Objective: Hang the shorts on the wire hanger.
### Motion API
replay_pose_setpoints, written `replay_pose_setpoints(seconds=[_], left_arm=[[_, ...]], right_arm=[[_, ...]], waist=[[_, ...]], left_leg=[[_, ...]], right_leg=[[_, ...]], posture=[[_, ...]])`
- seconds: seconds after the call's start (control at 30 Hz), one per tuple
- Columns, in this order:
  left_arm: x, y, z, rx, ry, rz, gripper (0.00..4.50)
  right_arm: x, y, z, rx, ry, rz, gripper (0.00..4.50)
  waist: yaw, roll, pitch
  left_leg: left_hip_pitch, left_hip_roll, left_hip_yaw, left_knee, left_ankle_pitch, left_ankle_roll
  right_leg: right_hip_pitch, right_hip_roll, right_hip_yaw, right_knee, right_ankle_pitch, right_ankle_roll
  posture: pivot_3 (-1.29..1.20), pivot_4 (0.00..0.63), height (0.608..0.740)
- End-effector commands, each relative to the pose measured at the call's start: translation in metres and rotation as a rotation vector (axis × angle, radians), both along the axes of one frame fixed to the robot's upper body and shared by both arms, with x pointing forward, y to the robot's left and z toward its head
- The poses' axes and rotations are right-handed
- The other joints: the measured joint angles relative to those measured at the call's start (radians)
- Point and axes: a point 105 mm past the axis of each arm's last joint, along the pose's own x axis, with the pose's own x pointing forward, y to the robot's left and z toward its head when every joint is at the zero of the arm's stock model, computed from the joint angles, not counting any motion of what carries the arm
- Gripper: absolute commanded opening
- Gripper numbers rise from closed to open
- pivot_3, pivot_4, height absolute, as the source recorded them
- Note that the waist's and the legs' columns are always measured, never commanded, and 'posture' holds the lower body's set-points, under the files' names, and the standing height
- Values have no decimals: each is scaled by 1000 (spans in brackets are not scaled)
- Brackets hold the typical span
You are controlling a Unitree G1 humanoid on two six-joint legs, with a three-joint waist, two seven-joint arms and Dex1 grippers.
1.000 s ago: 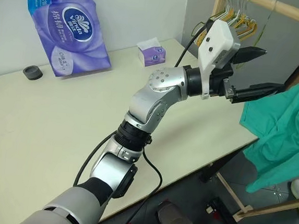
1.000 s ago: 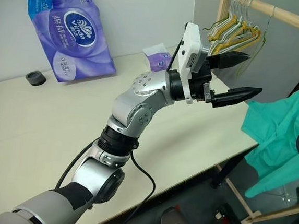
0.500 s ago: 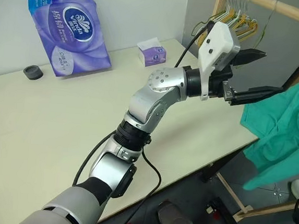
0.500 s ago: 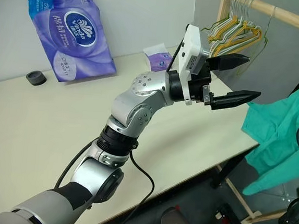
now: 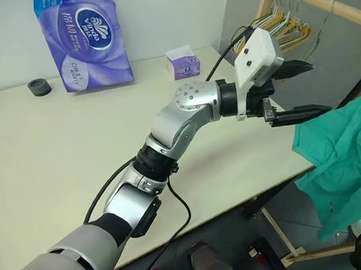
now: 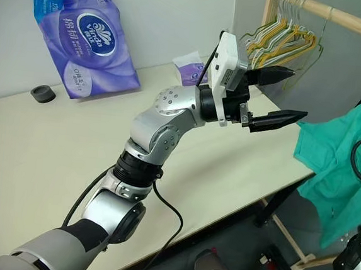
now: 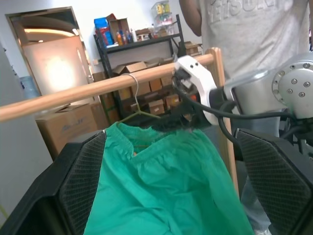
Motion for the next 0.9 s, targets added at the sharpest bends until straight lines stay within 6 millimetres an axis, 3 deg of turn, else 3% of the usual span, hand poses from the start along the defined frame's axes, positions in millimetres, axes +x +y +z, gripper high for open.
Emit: replay_pose_setpoints(seconds=[0.03, 0.17, 0.27, 0.37, 0.47, 0.57, 0.7, 0.9], left_arm=[[-3, 4, 3, 1, -40, 16, 4500], [4, 14, -3, 16, -35, 77, 4500], [11, 23, -7, 22, -28, 126, 4500], [23, 45, -17, 48, -26, 251, 4500], [45, 88, -33, 85, -6, 488, 4500], [60, 136, -49, 82, 69, 763, 4500], [61, 201, -82, 90, 152, 1115, 4500], [31, 270, -128, 17, 290, 1525, 4500]], right_arm=[[-4, 6, 37, -184, -124, -19, 4478], [0, 23, 65, -385, -246, -6, 4478], [5, 36, 75, -453, -322, 39, 4478], [20, 86, 80, -559, -430, 255, 4478], [49, 151, 42, -504, -383, 614, 4478], [59, 199, 3, -468, -317, 859, 4478], [68, 237, -52, -383, -199, 1064, 4478], [84, 271, -121, -193, -103, 1160, 4478]], waist=[[0, 1, 0], [2, -1, 0], [8, -1, 1], [9, -1, 1], [5, -2, 0], [26, -3, 0], [104, -3, 0], [248, -10, -5]], left_leg=[[0, 0, 0, 0, 0, 0], [1, 0, 1, 0, 0, 0], [1, 0, 3, 0, 0, 0], [1, 0, 4, 1, 0, 0], [3, 2, 5, 1, 0, 0], [3, 4, 4, 1, 0, 0], [1, 3, 1, 3, 0, 0], [-2, 3, -4, 4, 0, -1]], right_leg=[[0, 0, 1, 0, 0, 0], [0, 0, 3, 0, 1, 1], [0, 0, 5, 0, 1, 3], [0, 0, 6, 0, 2, 4], [0, 2, 8, 1, 3, 5], [-1, 2, 7, 3, 3, 5], [-7, -1, 5, 7, 6, 0], [-10, -5, -1, 8, 7, -1]], posture=[[-540, 128, 740], [-509, 123, 740], [-492, 121, 740], [-457, 118, 740], [-417, 111, 740], [-345, 100, 740], [-266, 83, 740], [-173, 62, 740]])
